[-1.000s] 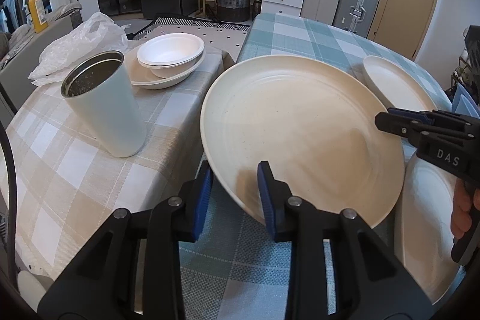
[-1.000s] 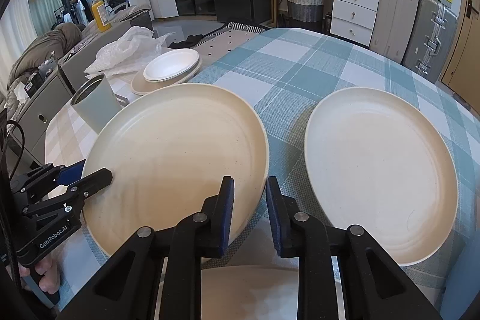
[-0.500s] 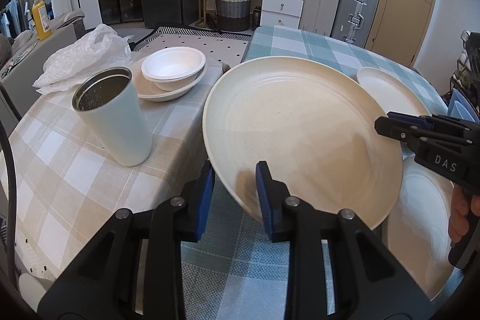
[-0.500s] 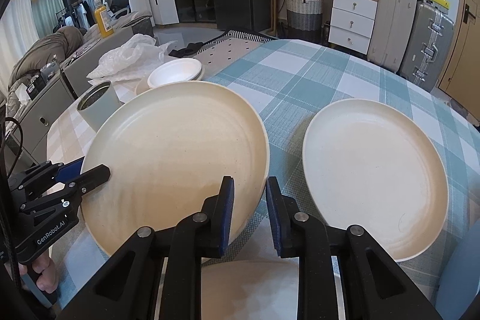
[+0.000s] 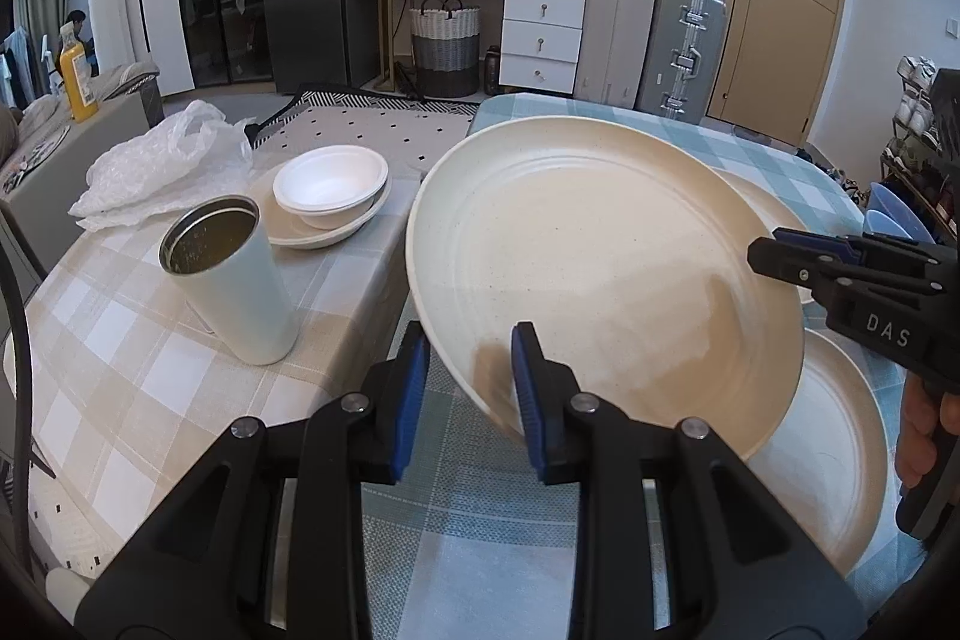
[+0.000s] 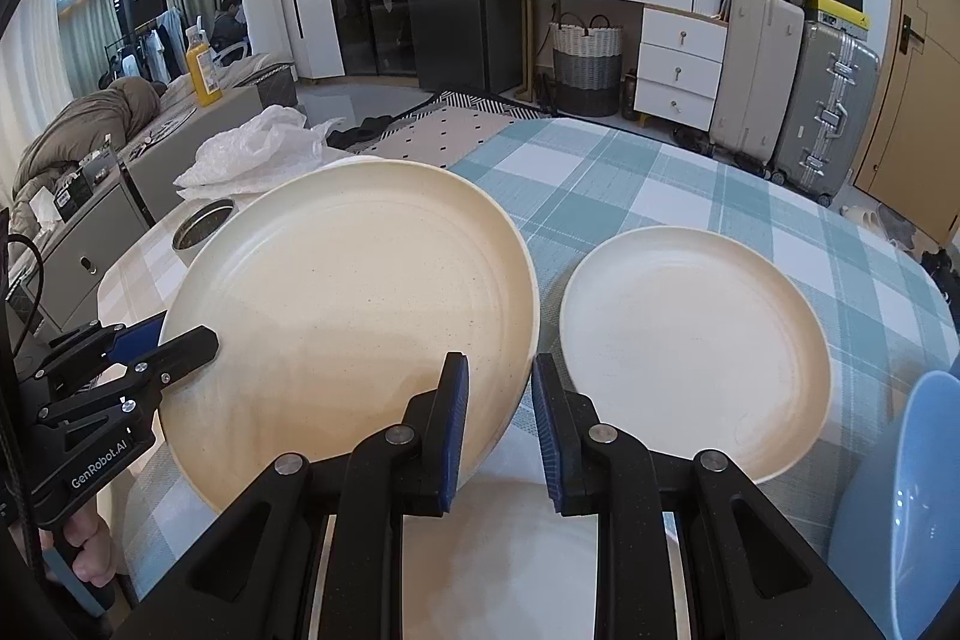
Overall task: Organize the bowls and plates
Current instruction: 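Lift the cream plate with both grippers and carry it across the table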
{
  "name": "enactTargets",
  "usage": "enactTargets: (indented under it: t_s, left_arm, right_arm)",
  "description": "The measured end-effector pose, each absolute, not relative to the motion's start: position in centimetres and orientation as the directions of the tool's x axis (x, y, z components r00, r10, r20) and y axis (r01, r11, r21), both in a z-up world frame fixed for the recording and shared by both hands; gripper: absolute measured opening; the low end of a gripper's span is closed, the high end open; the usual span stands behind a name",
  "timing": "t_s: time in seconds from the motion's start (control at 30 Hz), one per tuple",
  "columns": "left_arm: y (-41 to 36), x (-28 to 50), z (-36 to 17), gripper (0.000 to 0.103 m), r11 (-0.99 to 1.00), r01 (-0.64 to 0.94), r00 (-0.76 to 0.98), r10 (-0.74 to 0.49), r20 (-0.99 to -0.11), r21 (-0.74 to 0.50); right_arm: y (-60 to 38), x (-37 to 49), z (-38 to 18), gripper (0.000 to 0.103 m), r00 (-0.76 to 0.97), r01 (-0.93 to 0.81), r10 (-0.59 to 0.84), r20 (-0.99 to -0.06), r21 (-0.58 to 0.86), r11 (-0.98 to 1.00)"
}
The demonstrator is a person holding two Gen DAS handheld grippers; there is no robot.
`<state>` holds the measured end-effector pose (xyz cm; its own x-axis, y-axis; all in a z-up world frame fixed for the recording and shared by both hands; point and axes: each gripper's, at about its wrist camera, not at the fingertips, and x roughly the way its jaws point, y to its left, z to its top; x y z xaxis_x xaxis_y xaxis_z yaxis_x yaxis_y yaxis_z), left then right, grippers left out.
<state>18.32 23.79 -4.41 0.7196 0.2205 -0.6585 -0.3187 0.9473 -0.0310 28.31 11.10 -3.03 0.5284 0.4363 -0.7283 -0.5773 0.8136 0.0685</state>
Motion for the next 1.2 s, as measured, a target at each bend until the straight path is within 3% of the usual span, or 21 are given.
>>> enactTargets:
  t_s: [1.2]
  left_arm:
    - [9.3,12.9,2.8,0.025,0.988,-0.15,0.775,0.133,-0.617,0.025]
  right_arm:
    - [1.0,19.8,3.1,0.022,0.638,-0.423,0.352,-0.685,0.071,0.904]
